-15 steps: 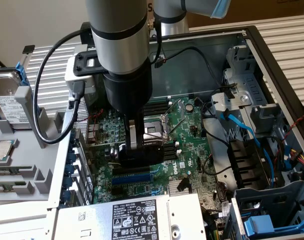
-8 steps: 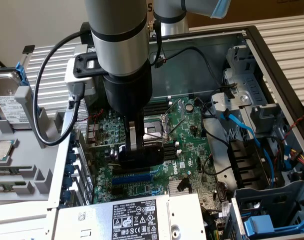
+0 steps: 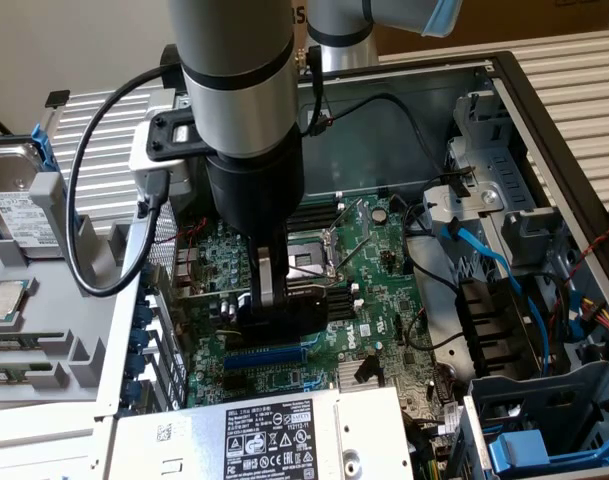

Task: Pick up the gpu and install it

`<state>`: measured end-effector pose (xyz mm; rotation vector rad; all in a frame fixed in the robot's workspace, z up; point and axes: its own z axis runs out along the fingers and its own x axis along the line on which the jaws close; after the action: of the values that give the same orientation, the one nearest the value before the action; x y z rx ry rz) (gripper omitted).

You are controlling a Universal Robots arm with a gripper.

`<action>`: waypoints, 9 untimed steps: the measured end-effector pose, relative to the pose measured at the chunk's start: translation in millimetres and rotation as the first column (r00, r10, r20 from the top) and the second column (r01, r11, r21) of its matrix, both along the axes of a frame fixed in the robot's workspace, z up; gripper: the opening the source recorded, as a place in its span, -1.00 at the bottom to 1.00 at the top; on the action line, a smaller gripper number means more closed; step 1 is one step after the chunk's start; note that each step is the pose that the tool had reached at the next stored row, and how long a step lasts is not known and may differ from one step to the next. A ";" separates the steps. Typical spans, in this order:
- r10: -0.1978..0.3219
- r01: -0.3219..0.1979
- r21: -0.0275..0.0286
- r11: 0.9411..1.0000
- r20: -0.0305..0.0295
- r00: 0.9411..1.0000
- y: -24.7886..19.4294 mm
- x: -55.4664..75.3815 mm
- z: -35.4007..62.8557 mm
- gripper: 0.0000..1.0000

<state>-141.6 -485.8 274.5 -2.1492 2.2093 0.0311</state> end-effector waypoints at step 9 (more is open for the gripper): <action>0.000 0.000 0.002 1.000 0.000 1.000 -0.7 -0.4 -1.2 -0.47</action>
<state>-142.0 -486.5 273.3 -2.1484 2.2087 0.0327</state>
